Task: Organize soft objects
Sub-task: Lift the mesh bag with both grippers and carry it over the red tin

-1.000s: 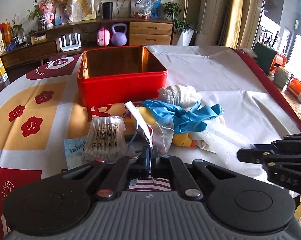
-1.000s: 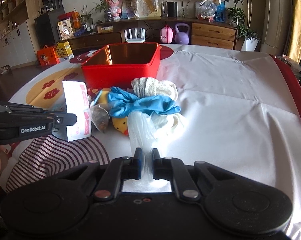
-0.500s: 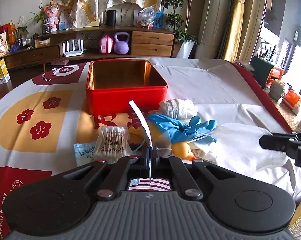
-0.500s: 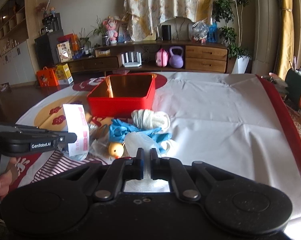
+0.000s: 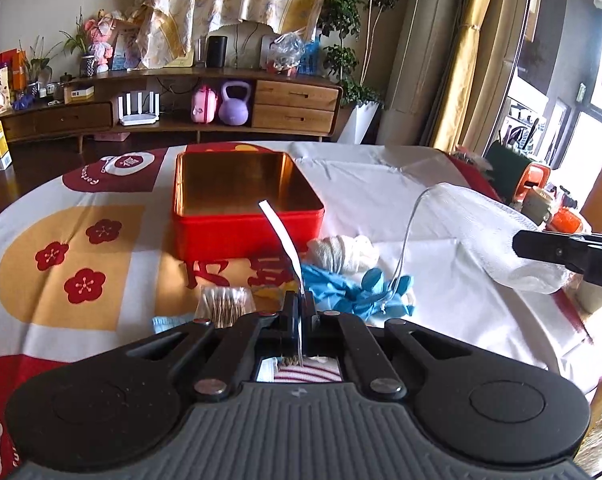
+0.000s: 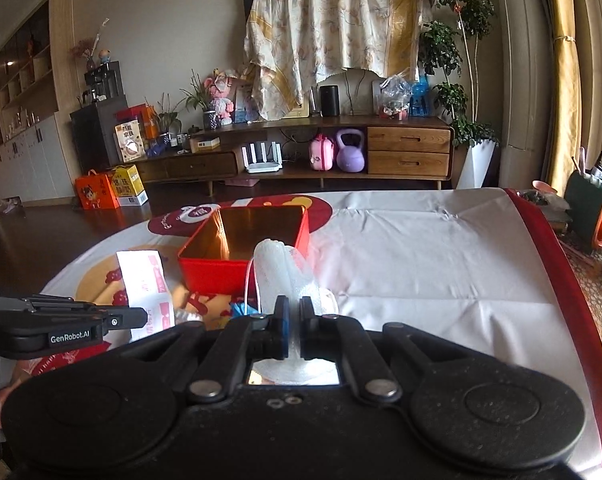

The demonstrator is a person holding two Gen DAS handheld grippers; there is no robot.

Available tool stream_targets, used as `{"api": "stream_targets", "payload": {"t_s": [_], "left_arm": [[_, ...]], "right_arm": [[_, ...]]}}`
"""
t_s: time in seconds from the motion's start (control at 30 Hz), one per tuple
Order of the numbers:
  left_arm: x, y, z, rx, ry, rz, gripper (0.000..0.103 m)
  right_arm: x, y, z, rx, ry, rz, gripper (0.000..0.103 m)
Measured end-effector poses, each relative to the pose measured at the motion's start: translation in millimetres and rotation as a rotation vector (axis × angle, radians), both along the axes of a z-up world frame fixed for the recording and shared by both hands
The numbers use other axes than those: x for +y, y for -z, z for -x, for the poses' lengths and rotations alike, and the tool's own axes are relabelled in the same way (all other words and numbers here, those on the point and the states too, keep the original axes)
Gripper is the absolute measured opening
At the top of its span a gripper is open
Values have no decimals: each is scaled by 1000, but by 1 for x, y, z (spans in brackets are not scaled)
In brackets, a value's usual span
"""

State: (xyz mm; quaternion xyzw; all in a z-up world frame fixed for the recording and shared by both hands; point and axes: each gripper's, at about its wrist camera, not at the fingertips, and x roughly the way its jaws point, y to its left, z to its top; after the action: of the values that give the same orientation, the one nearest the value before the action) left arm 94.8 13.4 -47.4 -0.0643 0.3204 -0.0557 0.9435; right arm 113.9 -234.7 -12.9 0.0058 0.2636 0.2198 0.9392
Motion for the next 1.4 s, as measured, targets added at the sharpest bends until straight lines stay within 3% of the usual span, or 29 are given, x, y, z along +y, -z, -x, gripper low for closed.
{"api": "stream_targets", "payload": {"t_s": [0.47,0.9,1.4], "left_arm": [[16,-36,-41,-11,21,5,1],[29,-59,-100,-15,49,-15,1],[61,-37,-188,88,29,7,1]], "right_arm": [[22,-26,-48,35,-26,-43,4],[60,-37,-98,15,-48,-5,5],[100,-10,-160,73,-55,53,5]]}}
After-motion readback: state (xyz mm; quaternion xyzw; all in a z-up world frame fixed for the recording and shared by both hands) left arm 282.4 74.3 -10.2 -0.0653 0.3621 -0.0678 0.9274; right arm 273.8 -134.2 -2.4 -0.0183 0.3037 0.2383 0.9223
